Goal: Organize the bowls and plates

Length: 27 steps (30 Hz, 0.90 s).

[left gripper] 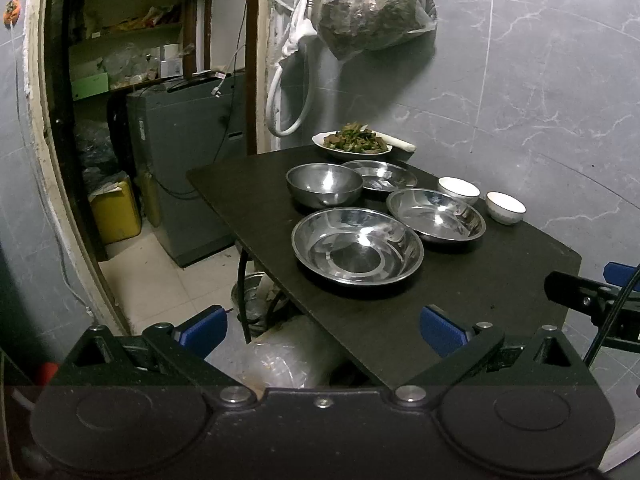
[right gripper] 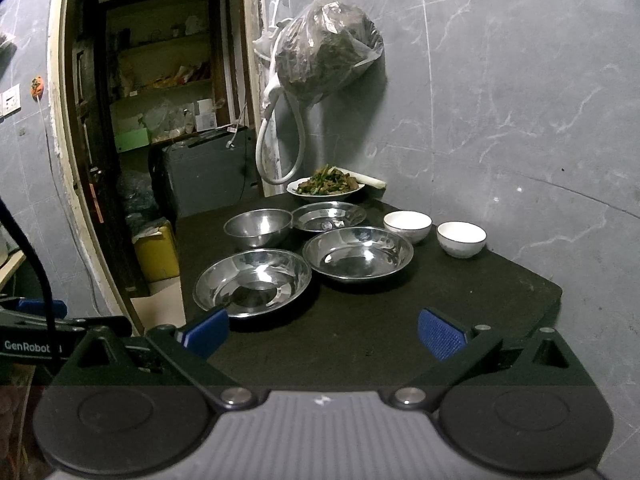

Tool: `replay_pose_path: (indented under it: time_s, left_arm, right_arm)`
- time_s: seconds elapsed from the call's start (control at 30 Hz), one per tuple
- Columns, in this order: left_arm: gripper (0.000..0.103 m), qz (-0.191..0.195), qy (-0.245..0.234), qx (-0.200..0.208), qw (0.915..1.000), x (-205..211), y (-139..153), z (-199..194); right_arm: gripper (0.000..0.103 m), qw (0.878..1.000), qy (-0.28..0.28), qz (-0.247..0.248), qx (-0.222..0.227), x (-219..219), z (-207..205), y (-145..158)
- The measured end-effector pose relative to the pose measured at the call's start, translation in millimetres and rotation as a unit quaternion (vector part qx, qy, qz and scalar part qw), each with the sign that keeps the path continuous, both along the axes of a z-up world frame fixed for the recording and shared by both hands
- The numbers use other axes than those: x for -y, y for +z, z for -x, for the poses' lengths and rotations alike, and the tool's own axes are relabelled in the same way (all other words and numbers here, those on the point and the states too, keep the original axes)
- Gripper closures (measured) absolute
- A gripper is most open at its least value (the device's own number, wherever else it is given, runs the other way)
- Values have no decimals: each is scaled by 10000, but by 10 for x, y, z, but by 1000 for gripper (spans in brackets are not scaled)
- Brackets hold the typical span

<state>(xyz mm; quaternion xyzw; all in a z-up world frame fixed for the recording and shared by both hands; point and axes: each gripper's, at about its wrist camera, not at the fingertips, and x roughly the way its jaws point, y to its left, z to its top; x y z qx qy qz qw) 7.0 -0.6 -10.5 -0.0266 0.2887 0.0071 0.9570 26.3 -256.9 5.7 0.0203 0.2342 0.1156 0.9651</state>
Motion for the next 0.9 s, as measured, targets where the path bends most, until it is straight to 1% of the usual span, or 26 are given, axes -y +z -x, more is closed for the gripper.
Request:
replay_pose_path:
  time_s: [0.5,0.7,0.8,0.9]
  left_arm:
    - [1,-8,6,-40,10000,6,-27,-27]
    - [1,103,63,-273,9996,-73,-98,-19]
    - [1,181,13,-457,9988,-131,-130,-3]
    - [1,206,-58,-559,9982,-149,-102,15]
  right_arm:
    - [0,10000,-13,-10,-24,8,-16,5]
    - [0,10000,-49,-10,-83,-11,-12,-14]
    - [0,9999,-72,-6,-140,-30,6,-35]
    - [0,9998,-106,23,-147,-55,31,-29]
